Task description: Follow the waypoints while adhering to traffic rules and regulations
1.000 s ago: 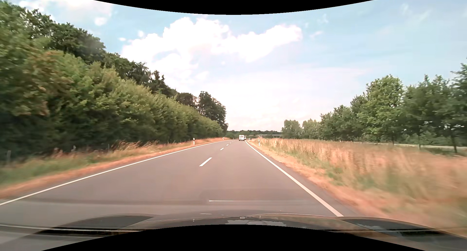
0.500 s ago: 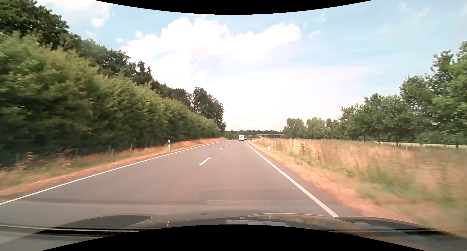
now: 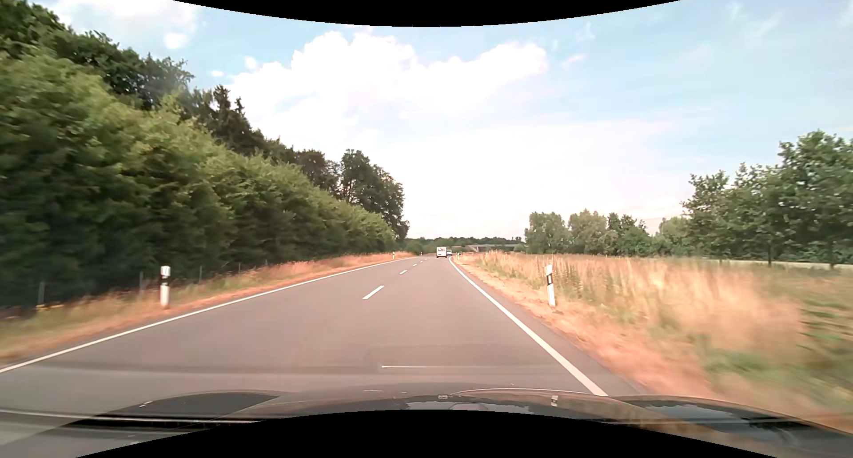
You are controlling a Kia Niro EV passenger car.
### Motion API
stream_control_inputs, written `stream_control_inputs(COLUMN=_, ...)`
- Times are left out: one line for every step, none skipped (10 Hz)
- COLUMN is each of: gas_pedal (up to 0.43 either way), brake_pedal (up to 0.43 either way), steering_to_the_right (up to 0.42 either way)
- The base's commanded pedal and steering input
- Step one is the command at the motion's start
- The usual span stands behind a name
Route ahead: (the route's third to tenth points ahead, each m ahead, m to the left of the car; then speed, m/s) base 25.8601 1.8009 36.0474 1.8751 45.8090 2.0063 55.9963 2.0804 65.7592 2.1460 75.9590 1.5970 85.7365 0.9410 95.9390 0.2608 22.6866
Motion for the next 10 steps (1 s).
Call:
stream_control_inputs(gas_pedal=0.220, brake_pedal=0.000, steering_to_the_right=0.000)
stream_control_inputs(gas_pedal=0.220, brake_pedal=0.000, steering_to_the_right=0.000)
stream_control_inputs(gas_pedal=0.220, brake_pedal=0.000, steering_to_the_right=0.000)
stream_control_inputs(gas_pedal=0.220, brake_pedal=0.000, steering_to_the_right=0.000)
stream_control_inputs(gas_pedal=0.220, brake_pedal=0.000, steering_to_the_right=0.000)
stream_control_inputs(gas_pedal=0.220, brake_pedal=0.000, steering_to_the_right=0.000)
stream_control_inputs(gas_pedal=0.220, brake_pedal=0.000, steering_to_the_right=0.000)
stream_control_inputs(gas_pedal=0.220, brake_pedal=0.000, steering_to_the_right=0.000)
stream_control_inputs(gas_pedal=0.220, brake_pedal=0.000, steering_to_the_right=0.000)
stream_control_inputs(gas_pedal=0.220, brake_pedal=0.000, steering_to_the_right=0.000)
